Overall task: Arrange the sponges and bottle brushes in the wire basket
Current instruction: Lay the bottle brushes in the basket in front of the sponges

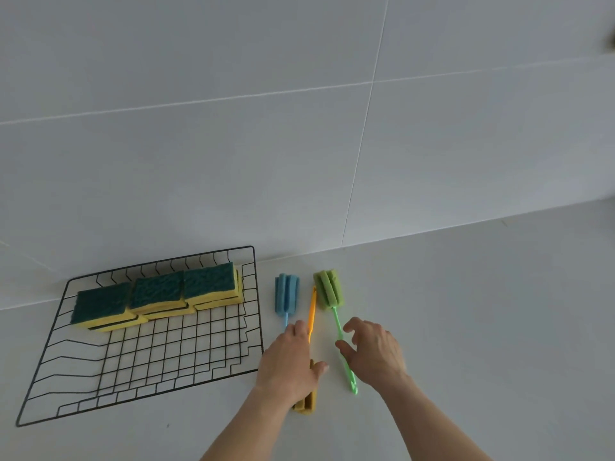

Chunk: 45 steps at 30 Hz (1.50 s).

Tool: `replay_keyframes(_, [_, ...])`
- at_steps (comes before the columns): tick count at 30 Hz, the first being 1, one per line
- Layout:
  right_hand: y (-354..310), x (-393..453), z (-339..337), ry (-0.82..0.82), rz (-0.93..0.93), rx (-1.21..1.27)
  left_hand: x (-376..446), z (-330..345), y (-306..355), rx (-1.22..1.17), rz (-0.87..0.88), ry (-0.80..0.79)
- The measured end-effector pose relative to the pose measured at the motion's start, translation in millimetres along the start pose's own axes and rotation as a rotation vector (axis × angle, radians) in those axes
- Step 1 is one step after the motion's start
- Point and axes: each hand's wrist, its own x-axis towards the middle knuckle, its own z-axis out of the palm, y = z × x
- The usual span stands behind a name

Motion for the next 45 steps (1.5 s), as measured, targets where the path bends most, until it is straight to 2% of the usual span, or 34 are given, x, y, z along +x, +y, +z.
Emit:
replay_keyframes(7, [-4.4, 12.1, 15.3, -0.026, 0.075, 0.124, -8.9, 19.7, 4.8, 0.081, -0.15, 0.008])
replay_keyframes(14, [4.9, 8.8, 16.7, -0.042, 0.138, 0.193, -18.0, 24.7, 4.6, 0.003, -0.15, -0.021])
replay_keyframes(18, [8.2, 2.5, -3.7, 0.097, 0.098, 0.22, -20.3, 13.4, 5.6, -0.109, -0.015, 0.026])
replay_keyframes(25, [-14.7, -7.3, -45.4, 0.395, -0.16, 0.145, -20.4, -37.8, -2.1, -0.233, 0.17, 0.128])
replay_keyframes(34, [-116.6, -20.4, -46.1, 0.403, -0.382, -0.011, -55.9, -118.0, -99.5, -0.223, 0.212, 0.291])
replay_keyframes(40, [-199.9, -24.8, -12.7, 0.322, -0.475, -0.068, -92.4, -142.0, -192.3, -0.158, 0.133, 0.348])
replay_keyframes(45, [-249.9, -28.0, 23.7, 0.245, -0.515, -0.122, -112.9, -141.3, -263.2, -0.21, 0.027, 0.292])
